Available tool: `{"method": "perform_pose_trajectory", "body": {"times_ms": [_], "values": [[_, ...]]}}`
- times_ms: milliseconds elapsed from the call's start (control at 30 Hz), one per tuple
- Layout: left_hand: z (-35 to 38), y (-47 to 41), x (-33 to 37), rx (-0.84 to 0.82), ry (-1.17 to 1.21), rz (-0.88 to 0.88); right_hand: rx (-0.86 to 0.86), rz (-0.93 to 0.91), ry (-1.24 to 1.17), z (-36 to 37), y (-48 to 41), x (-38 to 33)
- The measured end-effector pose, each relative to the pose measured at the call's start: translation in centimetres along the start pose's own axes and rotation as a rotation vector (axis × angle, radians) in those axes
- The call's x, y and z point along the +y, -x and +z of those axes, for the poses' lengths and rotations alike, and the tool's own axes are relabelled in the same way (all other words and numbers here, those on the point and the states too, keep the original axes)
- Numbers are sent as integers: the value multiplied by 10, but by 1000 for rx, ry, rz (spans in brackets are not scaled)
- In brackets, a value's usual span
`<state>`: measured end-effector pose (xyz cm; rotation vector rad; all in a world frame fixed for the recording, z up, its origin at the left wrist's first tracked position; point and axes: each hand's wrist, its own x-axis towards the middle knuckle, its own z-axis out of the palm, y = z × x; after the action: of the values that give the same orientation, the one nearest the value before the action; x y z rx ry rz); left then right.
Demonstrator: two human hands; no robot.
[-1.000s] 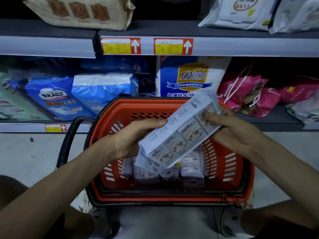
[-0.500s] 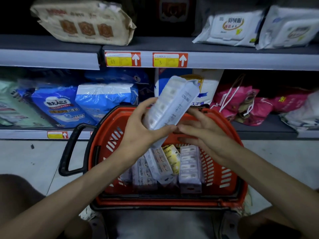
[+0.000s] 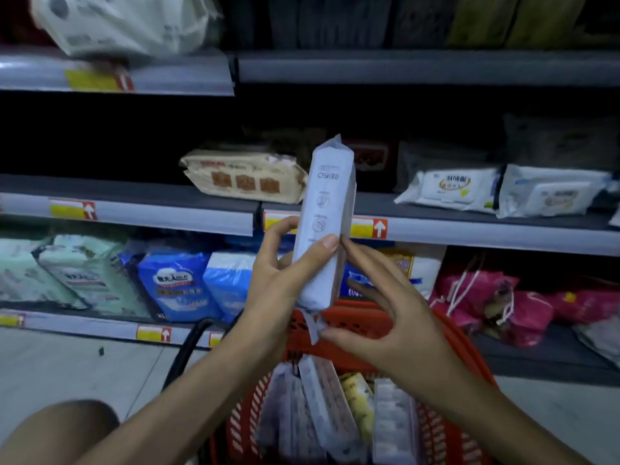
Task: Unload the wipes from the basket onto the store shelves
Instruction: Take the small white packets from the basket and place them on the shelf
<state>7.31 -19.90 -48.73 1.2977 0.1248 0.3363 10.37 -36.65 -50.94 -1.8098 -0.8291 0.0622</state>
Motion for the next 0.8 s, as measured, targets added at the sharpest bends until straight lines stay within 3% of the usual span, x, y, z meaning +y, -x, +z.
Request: {"method": "perform_pose_trajectory", "body": {"times_ms": [200,300,400,467,533,800], "values": [[6,-10,55,-6,52,74,160,-141,44,-5,-39,-44],[0,-21,84,-62,-4,104,181,-157,-76,-12,-59,-67],[-17,-38,116,-214,-170,136,157,-170,-167,-20,-79,-90],[-30,-43,137,-370,-388,242,131,-196,-170,-22,-96,-102],[-39,-47,158,-421,-571,333,104,-215,-155,-22,-116,-112],[-56,-115,220,-157,-815,531,111,-345,-58,-22,-223,-146]]}}
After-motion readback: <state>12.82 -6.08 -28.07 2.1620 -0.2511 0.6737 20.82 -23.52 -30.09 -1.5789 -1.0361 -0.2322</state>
